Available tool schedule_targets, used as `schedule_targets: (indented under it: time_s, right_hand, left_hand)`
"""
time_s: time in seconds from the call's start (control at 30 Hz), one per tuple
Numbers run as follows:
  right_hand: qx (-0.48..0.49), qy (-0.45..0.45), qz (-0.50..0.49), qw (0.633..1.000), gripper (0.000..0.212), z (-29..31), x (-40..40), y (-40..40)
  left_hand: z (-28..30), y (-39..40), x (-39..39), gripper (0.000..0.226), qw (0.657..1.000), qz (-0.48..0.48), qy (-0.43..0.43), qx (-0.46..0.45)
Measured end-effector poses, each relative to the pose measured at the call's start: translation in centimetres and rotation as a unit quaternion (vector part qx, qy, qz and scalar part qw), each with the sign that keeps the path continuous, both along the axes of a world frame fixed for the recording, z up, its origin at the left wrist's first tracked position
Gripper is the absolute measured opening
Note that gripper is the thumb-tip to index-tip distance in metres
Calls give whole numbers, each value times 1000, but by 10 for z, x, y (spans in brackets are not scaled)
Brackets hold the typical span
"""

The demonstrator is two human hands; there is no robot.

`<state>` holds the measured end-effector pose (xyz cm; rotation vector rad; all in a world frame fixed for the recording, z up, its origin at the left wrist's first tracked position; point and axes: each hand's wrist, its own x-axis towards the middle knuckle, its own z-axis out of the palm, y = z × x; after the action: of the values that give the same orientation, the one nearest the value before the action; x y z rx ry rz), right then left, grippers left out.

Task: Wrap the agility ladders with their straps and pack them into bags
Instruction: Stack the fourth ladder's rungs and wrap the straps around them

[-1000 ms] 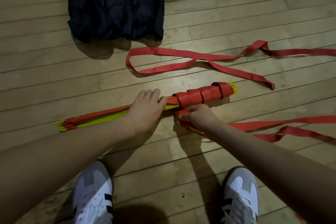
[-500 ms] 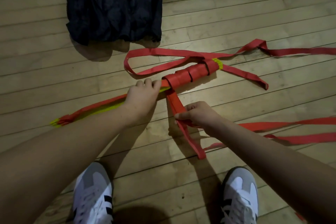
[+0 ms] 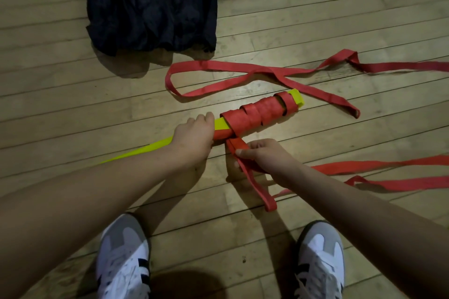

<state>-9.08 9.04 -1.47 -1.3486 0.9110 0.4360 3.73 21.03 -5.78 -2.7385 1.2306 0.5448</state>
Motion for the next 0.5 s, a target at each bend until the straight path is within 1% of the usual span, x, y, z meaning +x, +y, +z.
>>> schedule_targets:
  time_s: [0.07, 0.23, 0.4, 0.5]
  right_hand:
    - [-15, -5, 1, 1000, 7, -1, 0, 0]
    - [-51, -16, -3, 999, 7, 2, 5, 1]
    - [-59, -20, -25, 998, 14, 6, 14, 1]
    - [-50, -20, -41, 998, 19, 7, 20, 0]
  left_hand:
    - [2, -1, 3, 45, 1000, -3, 8, 7]
    - [6, -5, 7, 38, 1000, -4, -7, 21]
    - [10, -17, 13, 47, 999, 4, -37, 39]
    - [16, -25, 13, 51, 994, -16, -89, 54]
